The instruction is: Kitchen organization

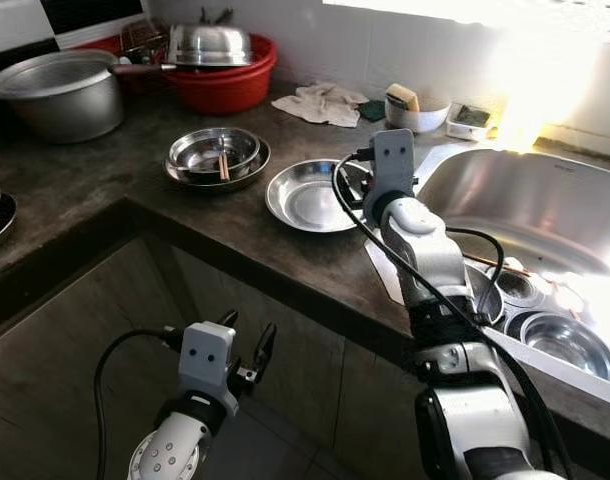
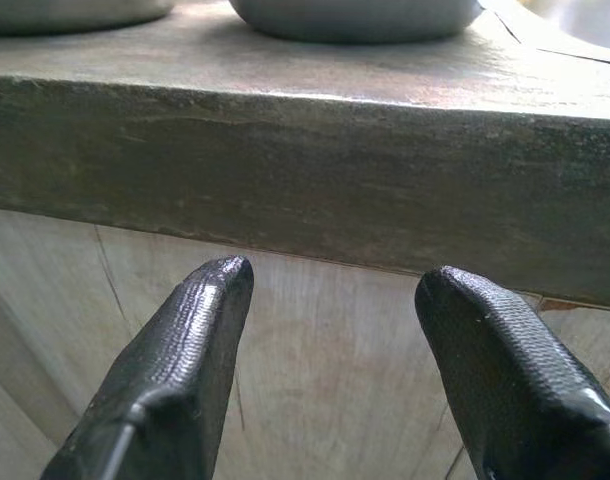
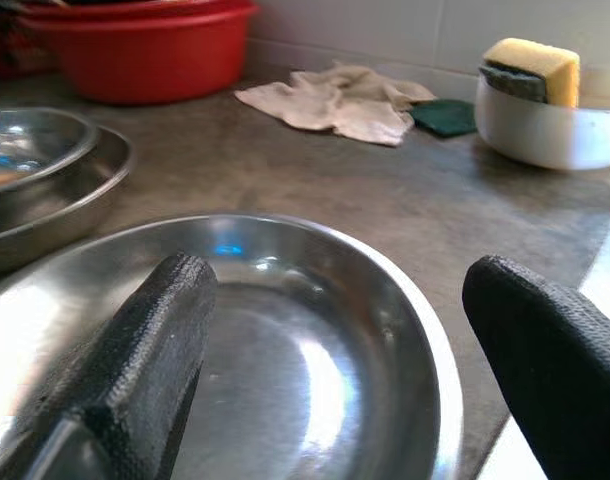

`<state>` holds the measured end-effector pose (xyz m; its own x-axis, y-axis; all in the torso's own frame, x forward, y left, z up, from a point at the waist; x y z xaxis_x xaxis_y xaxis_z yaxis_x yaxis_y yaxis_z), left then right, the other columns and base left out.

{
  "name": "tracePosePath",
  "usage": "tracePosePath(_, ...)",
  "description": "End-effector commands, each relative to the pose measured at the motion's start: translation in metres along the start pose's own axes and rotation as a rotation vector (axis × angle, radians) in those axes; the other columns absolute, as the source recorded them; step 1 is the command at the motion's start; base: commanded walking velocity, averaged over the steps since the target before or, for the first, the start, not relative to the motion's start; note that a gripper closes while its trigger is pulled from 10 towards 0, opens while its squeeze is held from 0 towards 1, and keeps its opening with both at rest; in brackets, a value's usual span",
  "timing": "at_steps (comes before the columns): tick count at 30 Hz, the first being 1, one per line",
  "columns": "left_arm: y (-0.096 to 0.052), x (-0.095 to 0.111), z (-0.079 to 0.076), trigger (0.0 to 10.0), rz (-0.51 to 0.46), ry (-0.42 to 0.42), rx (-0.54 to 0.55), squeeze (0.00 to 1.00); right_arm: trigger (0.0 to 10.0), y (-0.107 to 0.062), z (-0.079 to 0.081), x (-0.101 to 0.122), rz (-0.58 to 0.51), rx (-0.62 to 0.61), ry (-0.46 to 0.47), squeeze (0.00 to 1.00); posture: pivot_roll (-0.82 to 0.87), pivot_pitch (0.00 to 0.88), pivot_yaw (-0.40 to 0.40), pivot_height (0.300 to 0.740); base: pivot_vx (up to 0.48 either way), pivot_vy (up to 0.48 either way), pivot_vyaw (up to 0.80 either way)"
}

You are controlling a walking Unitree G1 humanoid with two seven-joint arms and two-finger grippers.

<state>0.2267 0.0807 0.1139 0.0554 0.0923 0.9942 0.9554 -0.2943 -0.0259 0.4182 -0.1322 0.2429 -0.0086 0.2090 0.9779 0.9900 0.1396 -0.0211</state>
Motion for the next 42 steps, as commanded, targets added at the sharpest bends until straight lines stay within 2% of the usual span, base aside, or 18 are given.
tracePosePath(1,-0.003,0.002,-0.003,10.0,-0.001,-0.006,-0.012,0.0,10.0,0.004,-0.013,0.007,0.018,-0.07,-0.03,0.0,0.04,0.09,-0.047,0.74,0.0,0.0,0.0)
tracePosePath(3,-0.003,0.002,-0.004,10.0,0.003,-0.008,-0.018,0.0,10.0,0.008,-0.016,0.006,0.062,-0.068,0.003,0.0,0.04,0.089,-0.049,0.74,0.0,0.0,0.0)
tracePosePath(7,-0.004,0.0,-0.005,10.0,0.011,-0.011,-0.025,0.0,10.0,0.01,-0.019,0.005,0.095,-0.051,0.0,0.0,0.04,0.086,-0.049,0.74,0.0,0.0,0.0)
tracePosePath(11,-0.004,-0.001,-0.005,10.0,0.016,-0.012,-0.033,0.0,10.0,0.011,-0.015,-0.005,0.17,-0.005,0.045,0.0,0.04,0.084,-0.046,0.74,0.0,0.0,0.0)
tracePosePath(12,-0.004,-0.001,-0.005,10.0,0.018,-0.013,-0.034,0.0,10.0,0.012,-0.012,-0.011,0.218,0.018,0.075,0.0,0.04,0.082,-0.045,0.74,0.0,0.0,0.0)
tracePosePath(17,-0.003,-0.002,-0.006,10.0,0.024,-0.01,-0.041,0.0,10.0,0.012,-0.007,-0.021,0.283,0.057,0.135,0.0,0.04,0.085,-0.043,0.74,0.0,0.0,0.0)
tracePosePath(26,-0.002,-0.001,-0.005,10.0,0.024,-0.01,-0.036,0.0,10.0,0.013,-0.008,-0.021,0.327,0.068,0.25,0.0,0.04,0.097,-0.042,0.74,0.0,0.0,0.0)
tracePosePath(27,-0.002,0.0,-0.004,10.0,0.023,-0.009,-0.034,0.0,10.0,0.013,-0.007,-0.021,0.345,0.082,0.294,0.0,0.03,0.099,-0.041,0.74,0.0,0.0,0.0)
tracePosePath(29,-0.002,0.0,-0.004,10.0,0.023,-0.009,-0.034,0.0,10.0,0.013,-0.007,-0.02,0.349,0.085,0.301,0.0,0.03,0.099,-0.041,0.74,0.0,0.0,0.0)
tracePosePath(30,-0.002,0.0,-0.004,10.0,0.023,-0.008,-0.034,0.0,8.7,0.013,-0.007,-0.02,0.353,0.087,0.299,0.0,0.03,0.099,-0.04,0.74,0.0,0.0,0.0)
tracePosePath(33,-0.001,0.0,-0.003,10.0,0.024,-0.007,-0.034,0.0,3.2,0.013,-0.007,-0.02,0.362,0.088,0.281,0.0,0.03,0.102,-0.041,0.74,0.0,0.0,0.0)
tracePosePath(34,-0.001,0.0,-0.003,10.0,0.025,-0.007,-0.033,0.0,2.2,0.013,-0.006,-0.021,0.369,0.091,0.274,0.0,0.03,0.102,-0.041,0.74,0.0,0.0,0.0)
tracePosePath(35,-0.001,-0.001,-0.003,10.0,0.025,-0.007,-0.032,0.0,0.0,0.013,-0.006,-0.022,0.38,0.094,0.268,0.0,0.03,0.101,-0.039,0.74,0.0,0.0,0.0)
tracePosePath(42,0.0,0.0,-0.003,10.0,0.025,-0.007,-0.03,0.0,0.0,0.012,-0.003,-0.027,0.429,0.096,0.267,0.0,0.03,0.103,-0.041,0.74,0.0,0.0,0.0)
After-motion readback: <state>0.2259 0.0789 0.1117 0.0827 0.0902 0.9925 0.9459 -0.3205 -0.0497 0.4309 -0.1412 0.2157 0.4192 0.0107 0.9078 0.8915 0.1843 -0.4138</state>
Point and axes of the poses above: a point about 5 cm out from each wrist's last joint towards the gripper, its own y axis pointing out of the wrist towards the gripper, its own x axis along the axis of the wrist's last joint, z = x × y, the point moved 2 cm from there along y, pointing out of the wrist towards the gripper, and after that the axes turned 10 degrees about -y, right-handed, at the moved point
